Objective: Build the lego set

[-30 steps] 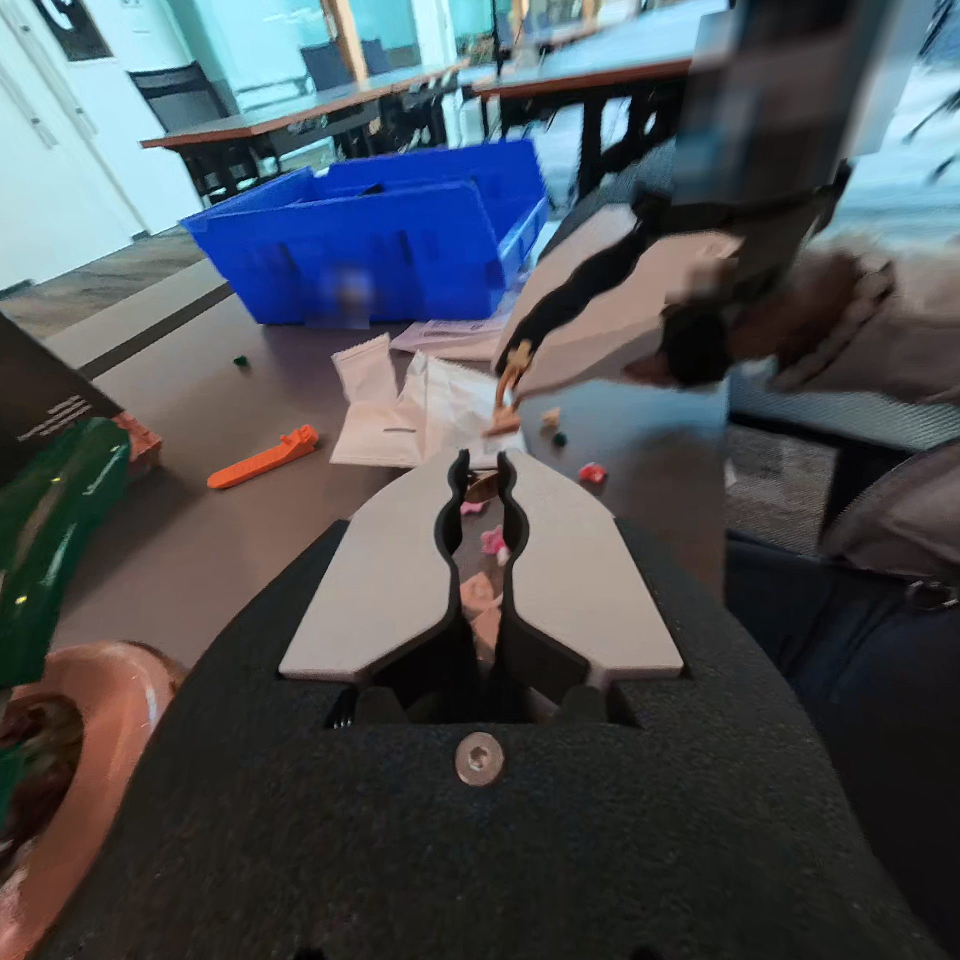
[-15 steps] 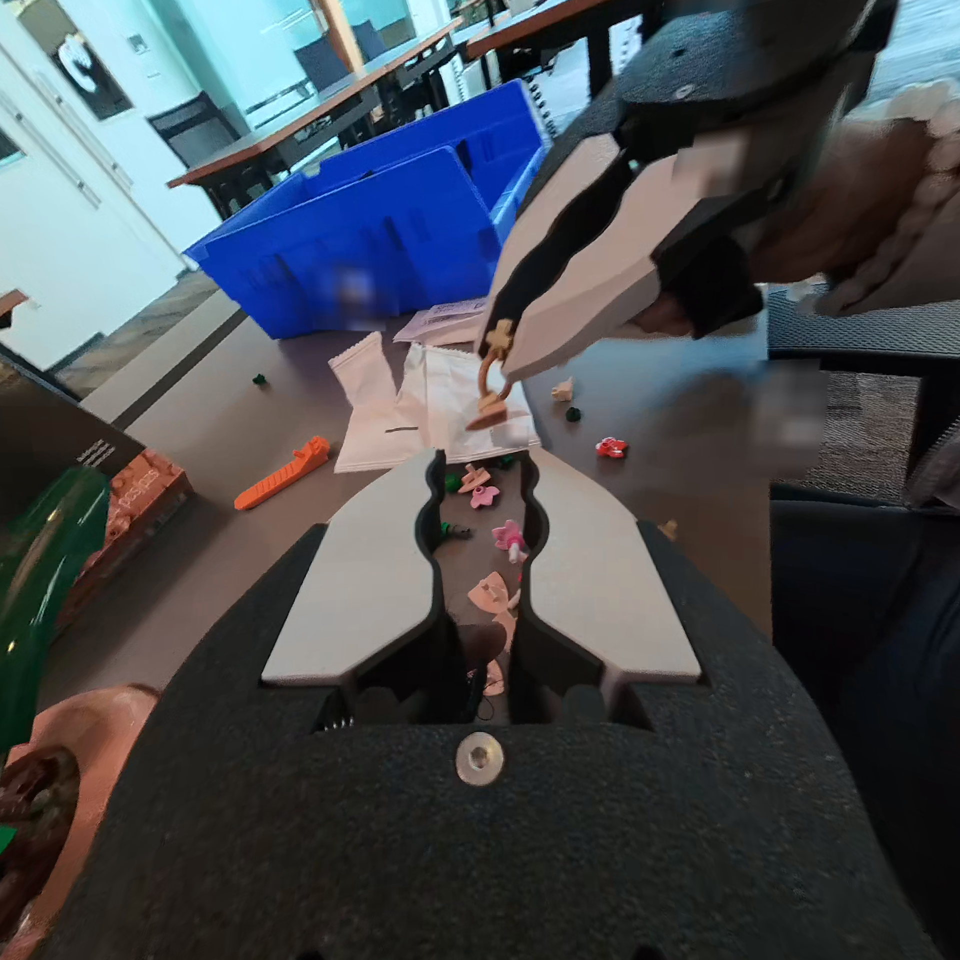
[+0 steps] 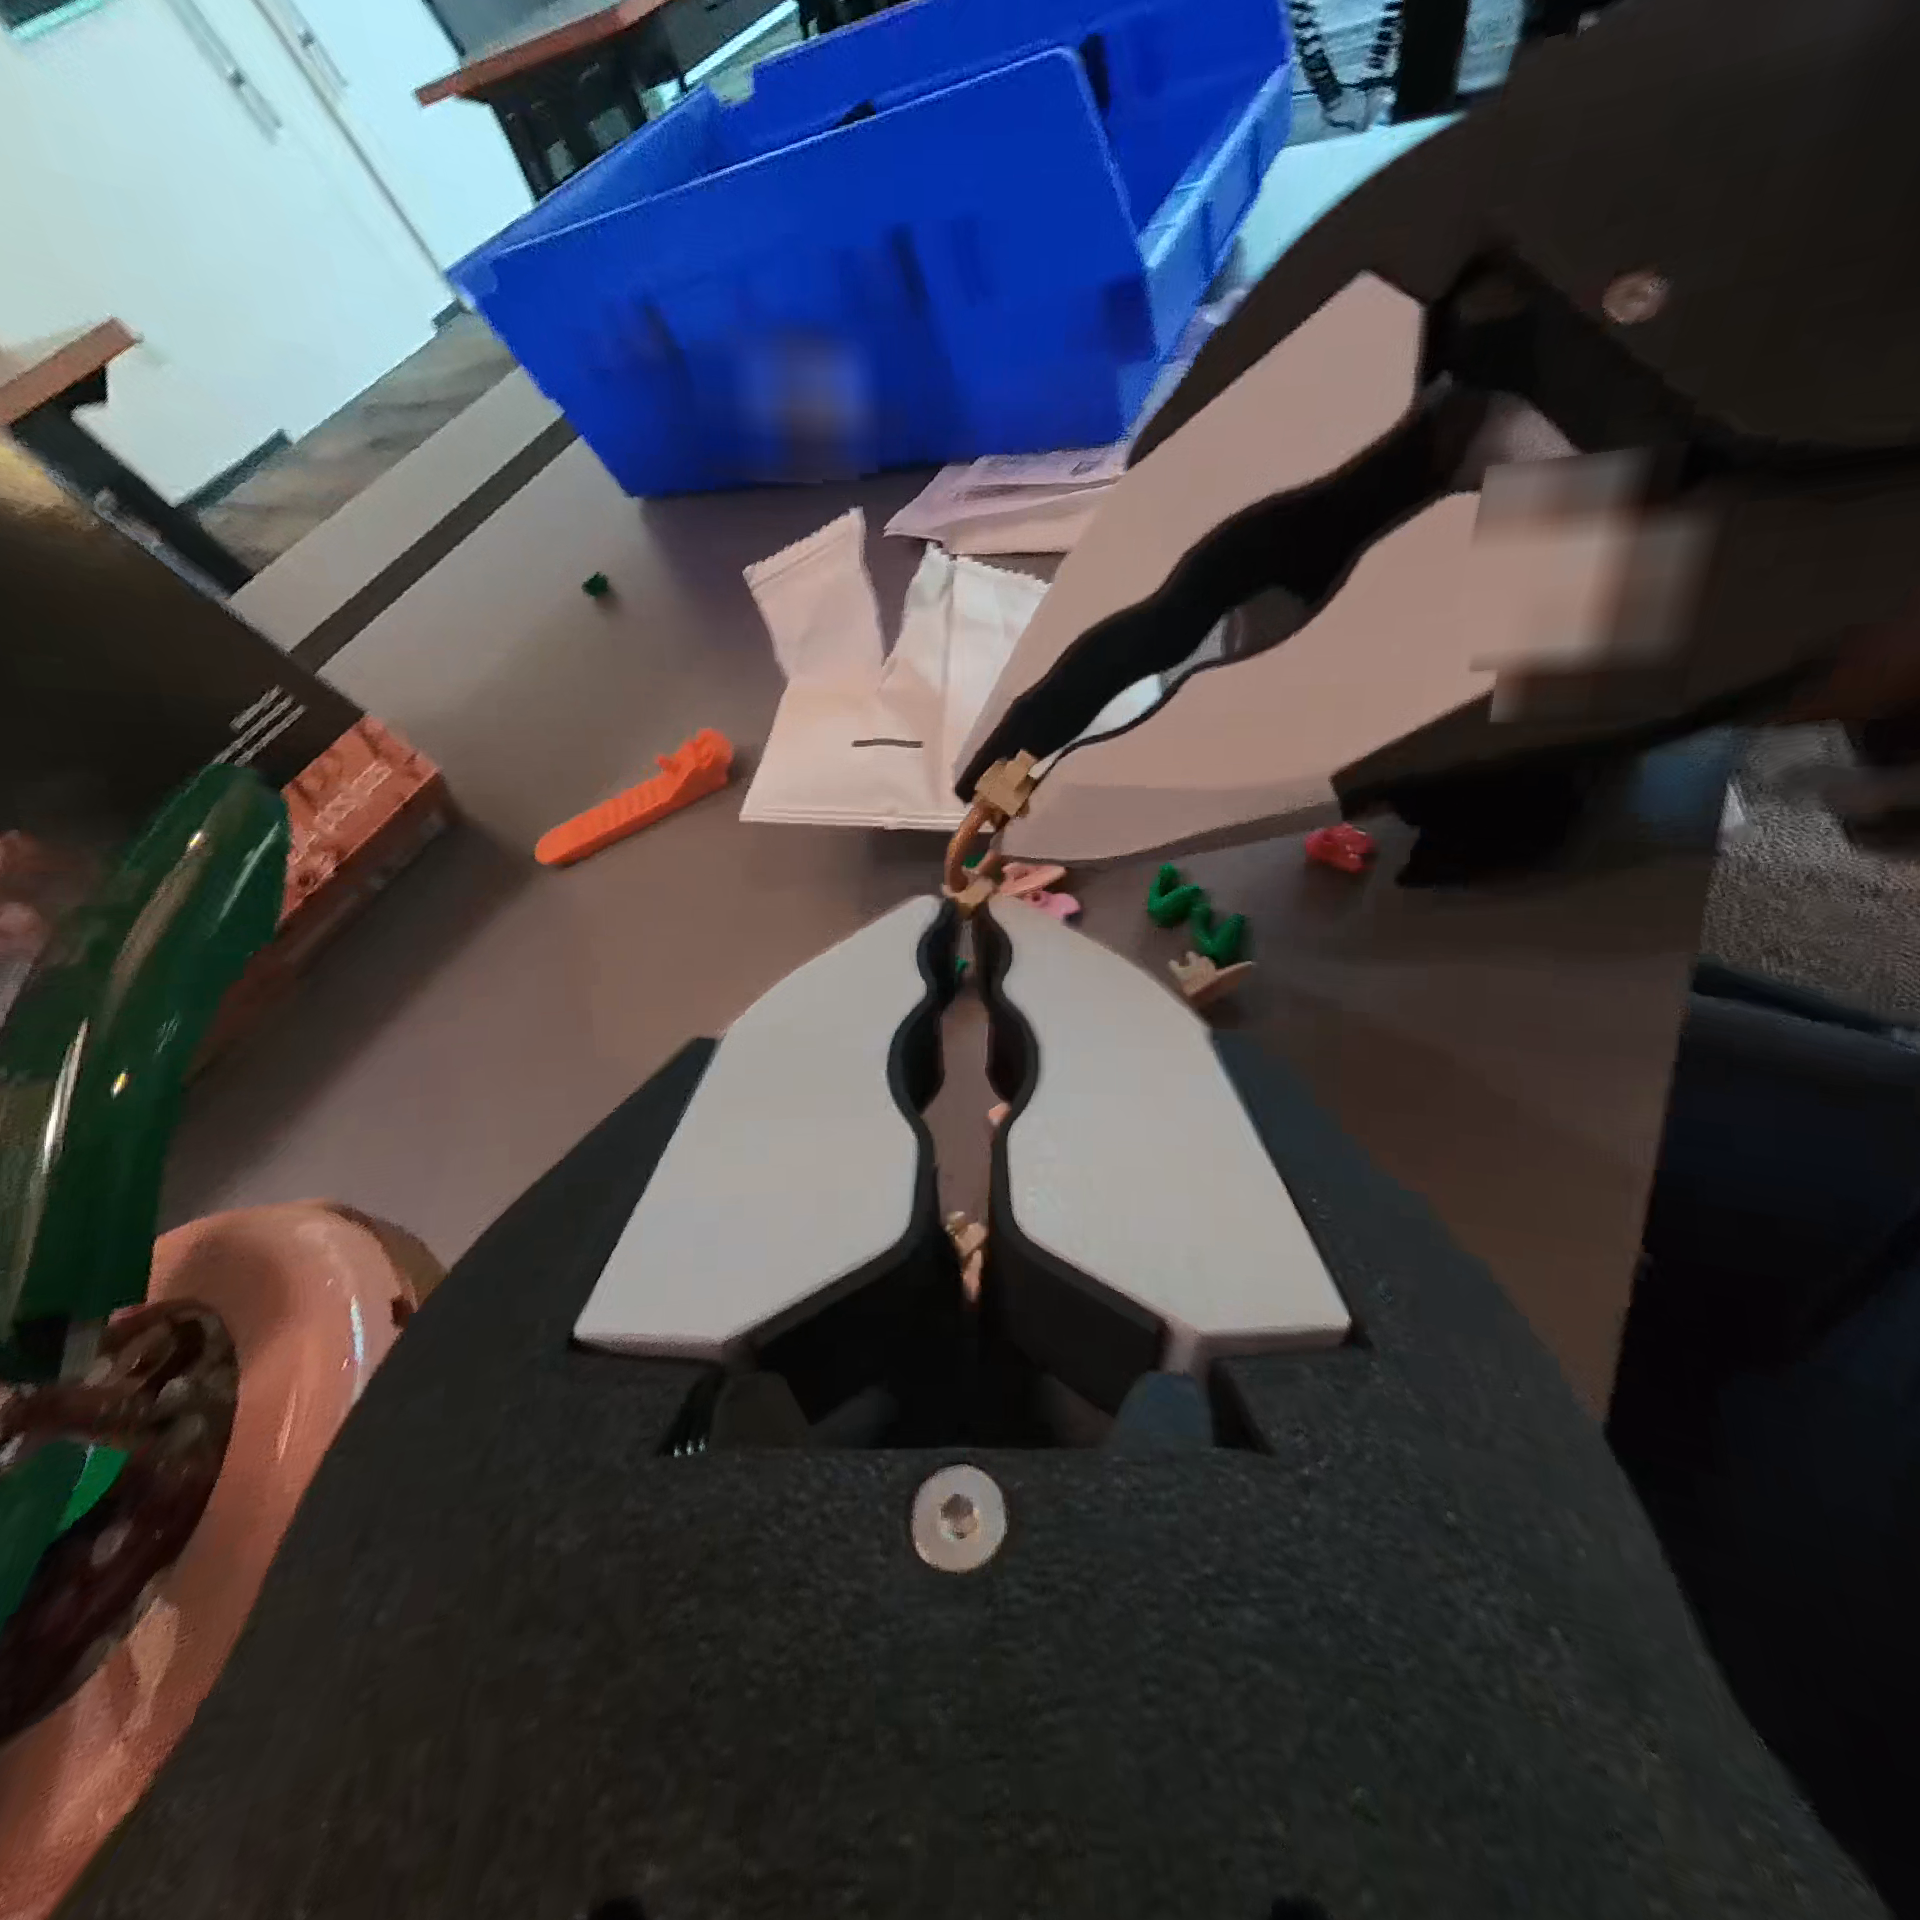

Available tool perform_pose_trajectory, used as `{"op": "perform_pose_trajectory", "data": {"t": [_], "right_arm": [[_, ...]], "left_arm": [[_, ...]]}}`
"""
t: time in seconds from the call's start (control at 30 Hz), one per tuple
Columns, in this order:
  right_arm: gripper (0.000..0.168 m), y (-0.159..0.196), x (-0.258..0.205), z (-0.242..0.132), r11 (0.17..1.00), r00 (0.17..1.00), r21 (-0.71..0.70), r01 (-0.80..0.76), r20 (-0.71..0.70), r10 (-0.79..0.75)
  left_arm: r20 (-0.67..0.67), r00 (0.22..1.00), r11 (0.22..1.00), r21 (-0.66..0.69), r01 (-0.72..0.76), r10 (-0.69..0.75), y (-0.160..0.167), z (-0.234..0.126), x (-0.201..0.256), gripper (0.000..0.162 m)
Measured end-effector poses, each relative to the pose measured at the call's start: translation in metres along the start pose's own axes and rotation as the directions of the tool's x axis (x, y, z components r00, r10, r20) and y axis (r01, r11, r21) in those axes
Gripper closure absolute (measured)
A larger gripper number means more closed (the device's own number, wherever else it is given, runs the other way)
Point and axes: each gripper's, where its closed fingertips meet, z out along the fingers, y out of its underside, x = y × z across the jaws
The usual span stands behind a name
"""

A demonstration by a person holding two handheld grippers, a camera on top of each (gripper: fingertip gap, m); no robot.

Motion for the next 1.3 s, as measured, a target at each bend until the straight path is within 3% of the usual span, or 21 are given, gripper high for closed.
{"op": "perform_pose_trajectory", "data": {"t": [0.13,0.27,0.4,0.57,0.67,0.9,0.97,1.07,1.17,1.3], "right_arm": [[0.163,0.002,-0.001,0.008,0.998,0.997,-0.051,0.032,-0.072,-0.036],[0.163,0.004,-0.003,0.008,0.998,0.999,-0.067,0.021,-0.044,-0.024],[0.163,-0.001,-0.003,0.003,0.999,1.0,-0.035,0.011,-0.028,-0.012],[0.163,0.007,0.01,0.0,0.998,0.995,-0.059,-0.035,-0.092,0.03],[0.164,0.002,0.008,-0.003,0.996,0.995,-0.014,-0.088,-0.045,0.087],[0.163,0.001,0.005,-0.007,0.988,0.987,-0.012,-0.155,0.046,0.155],[0.163,-0.004,0.006,-0.009,0.967,0.961,0.016,-0.254,0.118,0.251],[0.163,-0.015,0.005,-0.015,0.921,0.896,0.045,-0.386,0.257,0.363],[0.163,-0.018,0.005,-0.018,0.91,0.868,0.032,-0.414,0.317,0.384],[0.163,-0.014,0.009,-0.018,0.95,0.917,0.006,-0.312,0.262,0.299]], "left_arm": [[0.01,1.0,0.999,-0.049,-0.003,0.003,0.007,0.0,-0.005,0.16],[-0.011,0.999,0.995,-0.085,-0.048,0.048,0.009,-0.001,-0.003,0.159],[-0.028,0.995,0.996,-0.003,-0.093,0.093,0.003,-0.001,0.001,0.159],[-0.184,0.982,0.992,0.109,0.065,-0.044,-0.015,-0.007,0.019,0.161],[-0.1,0.994,0.999,0.04,-0.031,0.035,-0.004,-0.003,0.009,0.161],[-0.041,0.993,0.989,-0.092,-0.112,0.109,0.016,0.005,0.004,0.157],[-0.02,0.994,0.99,-0.09,-0.111,0.11,0.016,0.007,0.002,0.143],[-0.055,0.998,0.999,-0.023,-0.037,0.036,0.008,0.003,0.002,0.137],[-0.097,0.994,0.998,0.036,0.052,-0.048,0.0,-0.003,-0.001,0.148],[-0.004,0.994,0.993,-0.048,-0.107,0.106,0.012,-0.001,-0.01,0.16]]}}
